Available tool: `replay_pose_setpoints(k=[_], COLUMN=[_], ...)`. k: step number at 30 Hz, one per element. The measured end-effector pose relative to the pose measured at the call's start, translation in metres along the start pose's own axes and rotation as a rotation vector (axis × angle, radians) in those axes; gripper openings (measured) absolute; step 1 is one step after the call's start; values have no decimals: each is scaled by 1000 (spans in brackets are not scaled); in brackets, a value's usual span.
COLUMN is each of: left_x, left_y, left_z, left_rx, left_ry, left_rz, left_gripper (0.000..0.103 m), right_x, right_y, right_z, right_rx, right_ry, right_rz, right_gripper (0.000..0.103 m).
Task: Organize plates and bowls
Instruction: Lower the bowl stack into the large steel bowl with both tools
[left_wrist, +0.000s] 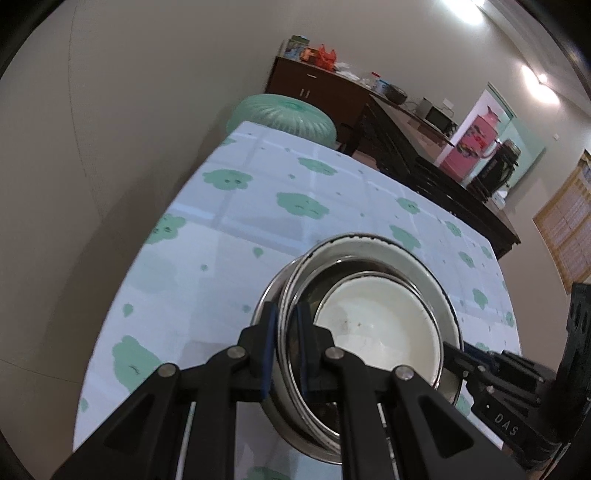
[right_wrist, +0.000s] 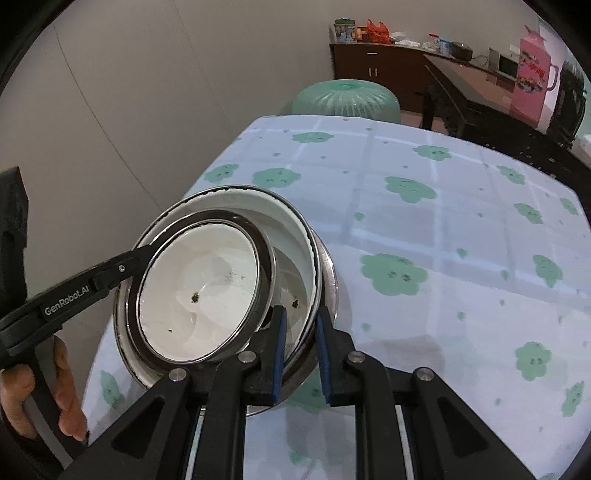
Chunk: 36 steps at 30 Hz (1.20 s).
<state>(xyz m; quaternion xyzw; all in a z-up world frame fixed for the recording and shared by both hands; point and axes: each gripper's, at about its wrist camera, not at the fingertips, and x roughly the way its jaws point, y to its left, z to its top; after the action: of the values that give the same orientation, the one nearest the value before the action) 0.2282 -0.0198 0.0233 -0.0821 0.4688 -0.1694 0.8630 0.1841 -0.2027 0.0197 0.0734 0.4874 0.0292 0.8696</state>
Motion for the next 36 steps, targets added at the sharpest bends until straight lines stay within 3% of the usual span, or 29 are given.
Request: replay_pose_setpoints(k=[14,25,32,36], left_x=[1,2,7,3], left_y=[-65,-87,-86,-86], left_z=[-28,-40,-44,-48], left_rx=[88,94,89,110], left_ry=[-6,-12,-17,-67], left_rz=[-8,-13,-5,10], left_gripper=[6,6,7,10], right_x=[-29,-41,-42,-47], right_y=[-49,-77,-81,-90], right_z=[-31,-46,-58,-70], right_rx=[12,58,113,182], right_ry=[-3,-39,-138,-249], right_rz=[-107,-110,-62,3], right_gripper=[18,18,18,18])
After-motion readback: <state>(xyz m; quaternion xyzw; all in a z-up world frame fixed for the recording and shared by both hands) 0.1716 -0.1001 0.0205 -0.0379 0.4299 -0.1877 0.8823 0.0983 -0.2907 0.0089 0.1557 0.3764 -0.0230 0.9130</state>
